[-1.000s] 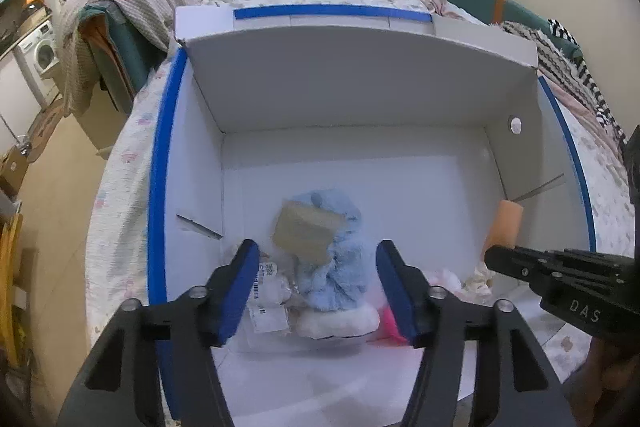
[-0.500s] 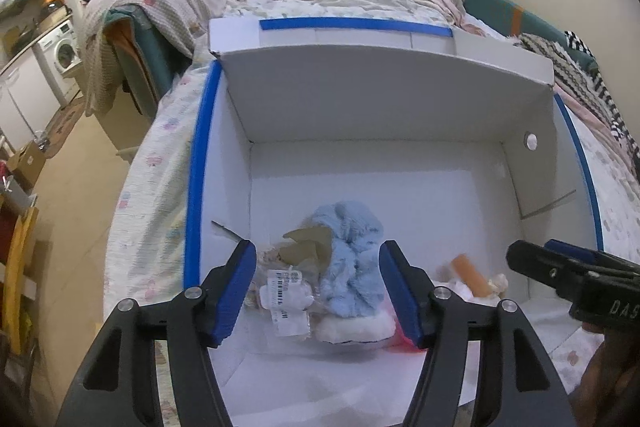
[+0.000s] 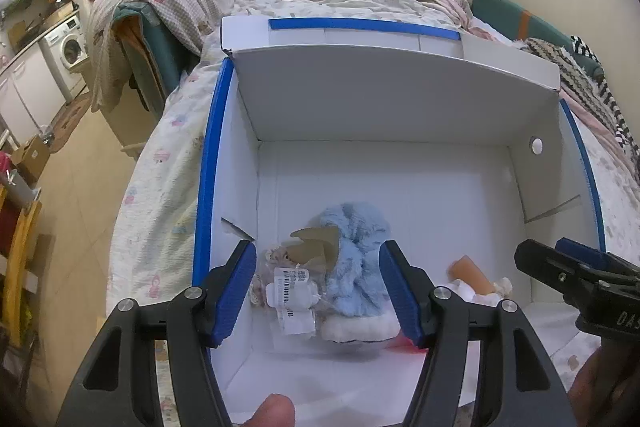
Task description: Organize soft objects
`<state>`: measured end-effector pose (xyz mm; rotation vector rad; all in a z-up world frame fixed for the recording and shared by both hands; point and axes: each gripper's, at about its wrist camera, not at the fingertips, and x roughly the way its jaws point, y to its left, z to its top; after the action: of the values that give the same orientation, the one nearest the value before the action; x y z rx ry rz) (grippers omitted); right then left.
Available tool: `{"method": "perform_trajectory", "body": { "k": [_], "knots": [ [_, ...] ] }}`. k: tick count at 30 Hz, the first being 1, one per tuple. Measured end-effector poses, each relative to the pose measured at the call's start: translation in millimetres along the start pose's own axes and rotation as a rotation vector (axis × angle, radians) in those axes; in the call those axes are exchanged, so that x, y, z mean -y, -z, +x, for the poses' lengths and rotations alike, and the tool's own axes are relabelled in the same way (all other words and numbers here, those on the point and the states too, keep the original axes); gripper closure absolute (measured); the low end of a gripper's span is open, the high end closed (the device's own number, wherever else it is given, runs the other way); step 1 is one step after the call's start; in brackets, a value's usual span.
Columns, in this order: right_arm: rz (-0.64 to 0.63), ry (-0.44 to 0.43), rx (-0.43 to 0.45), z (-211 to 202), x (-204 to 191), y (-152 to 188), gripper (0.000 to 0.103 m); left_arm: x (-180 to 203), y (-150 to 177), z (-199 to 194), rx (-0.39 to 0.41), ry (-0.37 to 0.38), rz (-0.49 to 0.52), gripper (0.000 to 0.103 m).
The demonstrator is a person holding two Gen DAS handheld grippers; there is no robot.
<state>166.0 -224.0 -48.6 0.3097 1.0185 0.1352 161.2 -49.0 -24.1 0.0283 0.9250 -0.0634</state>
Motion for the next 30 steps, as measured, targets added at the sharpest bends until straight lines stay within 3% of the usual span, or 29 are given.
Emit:
{"method": "perform_trajectory", "body": {
  "k": [3,6,11,14,30],
  "knots": [
    [-0.012,0.024,0.017,-2.4,-1.4,0.1,0.000,0.4,0.2,-0.7,-0.001,0.007,-0.002,0.041],
    [-0.008,0.025,0.031,-6.3,-2.1,-0.1,0.000,0.3,0.0,-2.1,-0.001,0.016,-0.005,0.023],
    [0.002,0.014,0.060,-15.5,-3.3,2.2,0.000,-3.0,1.1,-12.4,0.024,0.016,-0.018,0.016],
    [0.002,0.014,0.075,-21.7,-3.5,5.4,0.000,-7.2,2.2,-20.4,0.035,0.021,-0.029,0.002],
    [-0.012,0.012,0.104,-63.5,-8.0,44.8,0.000,-27.5,32.5,-66.5,0.051,-0.022,-0.010,0.001]
  ]
}}
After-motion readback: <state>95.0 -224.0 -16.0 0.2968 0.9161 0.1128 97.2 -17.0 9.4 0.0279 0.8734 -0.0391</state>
